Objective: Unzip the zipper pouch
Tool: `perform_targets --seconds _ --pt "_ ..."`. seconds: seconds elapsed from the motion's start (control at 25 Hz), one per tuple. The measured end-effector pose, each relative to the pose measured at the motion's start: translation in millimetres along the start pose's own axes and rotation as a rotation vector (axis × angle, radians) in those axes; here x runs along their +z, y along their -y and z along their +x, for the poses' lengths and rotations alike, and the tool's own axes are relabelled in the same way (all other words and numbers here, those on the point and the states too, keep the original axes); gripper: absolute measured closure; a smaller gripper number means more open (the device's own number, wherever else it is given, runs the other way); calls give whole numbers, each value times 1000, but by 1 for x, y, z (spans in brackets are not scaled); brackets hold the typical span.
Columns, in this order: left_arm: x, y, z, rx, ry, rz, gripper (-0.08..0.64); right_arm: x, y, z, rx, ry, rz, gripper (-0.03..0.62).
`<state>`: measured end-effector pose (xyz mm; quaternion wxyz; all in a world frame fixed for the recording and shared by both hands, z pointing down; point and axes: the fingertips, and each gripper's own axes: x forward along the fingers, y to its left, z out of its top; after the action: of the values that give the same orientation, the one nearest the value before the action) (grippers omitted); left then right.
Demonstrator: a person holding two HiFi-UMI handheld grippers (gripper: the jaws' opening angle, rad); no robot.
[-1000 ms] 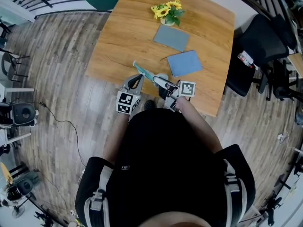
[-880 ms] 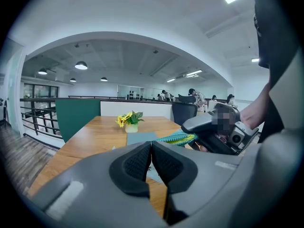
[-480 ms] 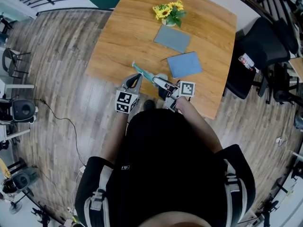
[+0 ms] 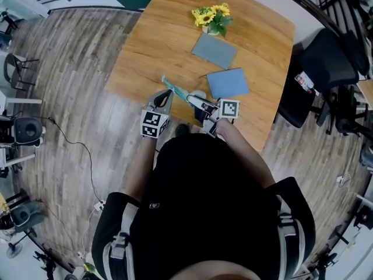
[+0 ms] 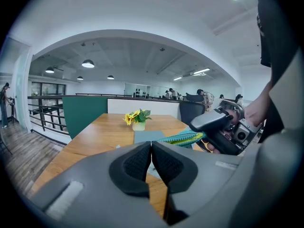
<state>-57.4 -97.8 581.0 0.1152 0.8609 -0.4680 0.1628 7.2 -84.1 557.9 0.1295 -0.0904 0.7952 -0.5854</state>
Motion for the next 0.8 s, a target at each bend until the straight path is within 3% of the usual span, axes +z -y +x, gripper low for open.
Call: perform_targets --seconds 0.8 --pt "-9 -13 22 54 -56 -24 551 12 14 -8 -13 -39 13 563"
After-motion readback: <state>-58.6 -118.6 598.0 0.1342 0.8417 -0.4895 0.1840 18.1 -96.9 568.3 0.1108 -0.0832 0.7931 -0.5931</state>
